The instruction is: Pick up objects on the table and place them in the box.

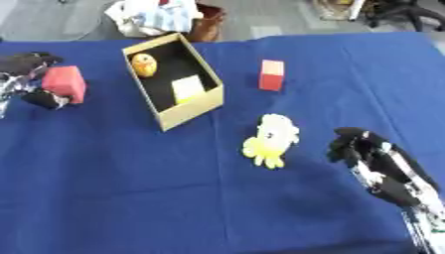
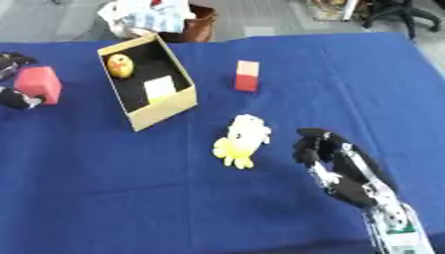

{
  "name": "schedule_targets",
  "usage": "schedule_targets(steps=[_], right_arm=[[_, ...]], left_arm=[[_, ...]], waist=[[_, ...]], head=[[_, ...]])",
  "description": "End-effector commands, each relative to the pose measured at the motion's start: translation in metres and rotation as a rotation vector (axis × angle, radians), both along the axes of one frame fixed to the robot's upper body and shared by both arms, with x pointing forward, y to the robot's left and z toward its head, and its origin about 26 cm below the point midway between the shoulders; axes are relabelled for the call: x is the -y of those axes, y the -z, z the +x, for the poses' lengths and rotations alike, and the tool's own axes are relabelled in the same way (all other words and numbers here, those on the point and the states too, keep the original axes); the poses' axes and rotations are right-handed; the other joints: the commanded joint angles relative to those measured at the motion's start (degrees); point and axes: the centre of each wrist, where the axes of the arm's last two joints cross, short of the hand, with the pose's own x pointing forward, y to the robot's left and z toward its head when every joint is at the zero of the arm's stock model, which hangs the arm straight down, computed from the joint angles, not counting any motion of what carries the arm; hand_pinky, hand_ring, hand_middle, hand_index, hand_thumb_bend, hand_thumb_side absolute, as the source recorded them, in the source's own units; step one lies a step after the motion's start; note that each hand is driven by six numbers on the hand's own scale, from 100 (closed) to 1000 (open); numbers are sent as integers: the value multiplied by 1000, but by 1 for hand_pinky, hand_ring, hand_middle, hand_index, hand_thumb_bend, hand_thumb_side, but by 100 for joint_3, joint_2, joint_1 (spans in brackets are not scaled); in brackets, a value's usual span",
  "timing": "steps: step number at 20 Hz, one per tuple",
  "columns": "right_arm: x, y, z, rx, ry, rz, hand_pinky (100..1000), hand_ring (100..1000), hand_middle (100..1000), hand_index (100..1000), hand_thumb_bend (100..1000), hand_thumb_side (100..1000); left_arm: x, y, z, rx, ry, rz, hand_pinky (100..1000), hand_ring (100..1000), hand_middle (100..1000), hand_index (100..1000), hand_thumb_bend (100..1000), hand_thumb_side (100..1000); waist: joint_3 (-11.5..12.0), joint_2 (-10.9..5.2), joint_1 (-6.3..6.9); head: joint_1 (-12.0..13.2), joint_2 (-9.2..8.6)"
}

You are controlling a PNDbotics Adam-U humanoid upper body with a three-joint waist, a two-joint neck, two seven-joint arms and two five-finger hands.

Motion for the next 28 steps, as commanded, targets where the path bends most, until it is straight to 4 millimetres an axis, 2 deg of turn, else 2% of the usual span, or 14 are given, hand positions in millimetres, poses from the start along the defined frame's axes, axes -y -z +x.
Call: schedule_targets(steps=[1, 2, 3, 4, 6, 9, 16, 22, 25, 28], right_arm=[[4, -7, 2, 26, -1, -24, 606, 629, 631, 827, 100, 441], [4, -7, 2, 27, -1, -23, 606, 629, 631, 827, 100, 443], [4, -7, 2, 27, -1, -23, 606, 629, 631, 827, 100, 443], [4, -7, 3, 27, -1, -23, 606, 629, 632, 827, 100, 444], [4, -7, 3, 27, -2, -22, 606, 629, 632, 827, 100, 446], [4, -7, 3, 27, -1, -21, 606, 629, 632, 827, 100, 448], [4, -8, 3, 28, -2, -21, 606, 628, 632, 827, 100, 454], [4, -8, 3, 27, -6, -22, 606, 628, 632, 827, 100, 455], [3, -8, 3, 25, -9, -22, 606, 628, 632, 827, 100, 455], [1, -7, 3, 24, -16, -20, 605, 628, 632, 827, 100, 456]], left_arm=[[-3, -11, 1, 5, 3, 13, 847, 795, 802, 921, 307, 390], [-3, -11, 1, -1, 7, 12, 826, 751, 745, 880, 273, 379], [-3, -11, 1, -3, 11, 11, 823, 744, 736, 874, 268, 377], [-3, -13, 1, 1, 16, 9, 802, 693, 662, 836, 230, 360], [-2, -17, 1, 21, 27, 4, 787, 651, 605, 806, 195, 341], [1, -30, 2, 69, 62, 0, 772, 609, 554, 777, 151, 317], [19, -79, -5, 220, 186, -9, 765, 595, 529, 766, 100, 270], [60, -118, -14, 332, 380, -47, 765, 591, 520, 768, 100, 248], [91, -124, -14, 321, 494, -81, 765, 591, 520, 775, 100, 252], [120, -121, -9, 277, 571, -99, 765, 596, 528, 786, 100, 256]], waist=[[-9, 4, -34], [-10, 1, -34], [-11, -3, -33], [-13, -10, -32], [-16, -25, -27], [-14, -52, -16], [1, -106, 10], [4, -138, 17], [-12, -153, 6], [-36, -170, -11]], head=[[92, -79], [95, -75], [93, -70], [84, -65], [73, -65], [63, -70], [27, -85], [-43, -113], [-78, -107], [-85, -103]])
